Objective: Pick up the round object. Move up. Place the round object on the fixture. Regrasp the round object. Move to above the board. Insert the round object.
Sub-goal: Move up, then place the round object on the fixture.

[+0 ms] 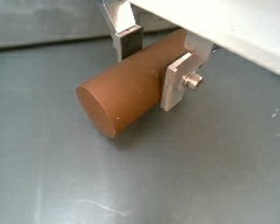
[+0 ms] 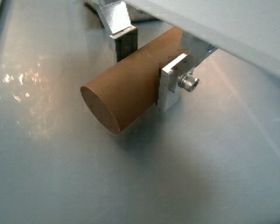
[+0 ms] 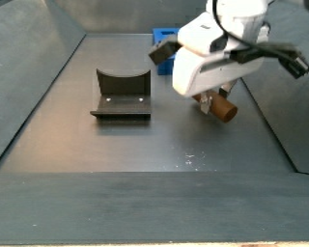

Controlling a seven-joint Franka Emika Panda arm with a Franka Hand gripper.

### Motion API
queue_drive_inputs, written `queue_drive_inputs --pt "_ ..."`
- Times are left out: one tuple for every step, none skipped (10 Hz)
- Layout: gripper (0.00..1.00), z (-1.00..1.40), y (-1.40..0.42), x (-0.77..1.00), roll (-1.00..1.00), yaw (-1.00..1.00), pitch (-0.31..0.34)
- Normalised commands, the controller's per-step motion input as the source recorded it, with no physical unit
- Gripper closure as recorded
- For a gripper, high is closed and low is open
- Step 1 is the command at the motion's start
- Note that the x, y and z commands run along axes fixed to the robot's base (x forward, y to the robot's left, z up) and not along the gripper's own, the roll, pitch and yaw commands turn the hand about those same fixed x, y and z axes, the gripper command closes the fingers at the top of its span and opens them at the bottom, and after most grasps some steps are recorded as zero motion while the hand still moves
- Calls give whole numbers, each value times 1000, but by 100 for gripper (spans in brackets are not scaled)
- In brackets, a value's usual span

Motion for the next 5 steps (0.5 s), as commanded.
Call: queue_drive_inputs --pt "100 274 -25 -17 30 -30 80" --pt "100 1000 0 0 0 0 0" --pt "100 1000 5 -4 20 4 20" --pt "100 1000 7 -11 32 2 40" --pt "100 1000 8 -15 49 -6 63"
